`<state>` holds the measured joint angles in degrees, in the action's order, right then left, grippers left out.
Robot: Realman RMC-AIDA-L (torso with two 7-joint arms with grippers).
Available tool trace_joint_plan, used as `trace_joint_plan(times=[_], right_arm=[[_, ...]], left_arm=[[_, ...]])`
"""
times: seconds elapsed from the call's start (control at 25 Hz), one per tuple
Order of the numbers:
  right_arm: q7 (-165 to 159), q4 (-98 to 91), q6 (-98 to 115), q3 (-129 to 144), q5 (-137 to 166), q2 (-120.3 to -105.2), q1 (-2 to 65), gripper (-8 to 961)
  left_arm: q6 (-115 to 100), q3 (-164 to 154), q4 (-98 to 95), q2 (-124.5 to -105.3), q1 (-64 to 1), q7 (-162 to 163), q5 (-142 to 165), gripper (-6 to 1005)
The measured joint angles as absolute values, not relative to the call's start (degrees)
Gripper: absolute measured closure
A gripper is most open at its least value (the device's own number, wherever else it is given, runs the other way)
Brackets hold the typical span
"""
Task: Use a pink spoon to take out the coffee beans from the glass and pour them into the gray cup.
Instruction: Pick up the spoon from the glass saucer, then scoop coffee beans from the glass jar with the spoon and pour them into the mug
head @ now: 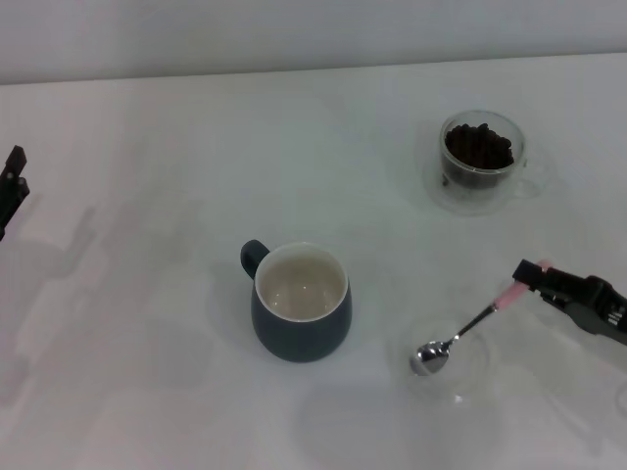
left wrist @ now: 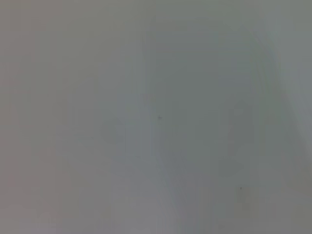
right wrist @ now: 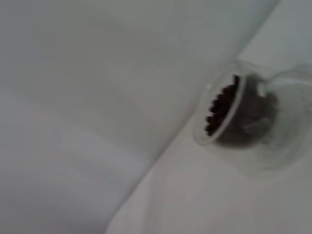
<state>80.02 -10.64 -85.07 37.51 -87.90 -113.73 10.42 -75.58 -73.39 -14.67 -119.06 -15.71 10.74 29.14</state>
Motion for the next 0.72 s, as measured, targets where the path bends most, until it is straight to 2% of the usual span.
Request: trace_joint_plan(times=[0.44, 0.72], right_arm=[[78.7, -15.4, -88.5, 37.0, -90.0, -112.32, 12.7, 801], [79.4, -19.8, -86.8, 35.6, -90.8, -110.32, 17.5, 802]], left_arm=[[-75.7, -73.4, -14.3, -119.16, -15.0, 10.7, 29.0, 247], [-76.0, -73.4, -12.5, -119.19, -15.4, 10.7, 28.9, 247]])
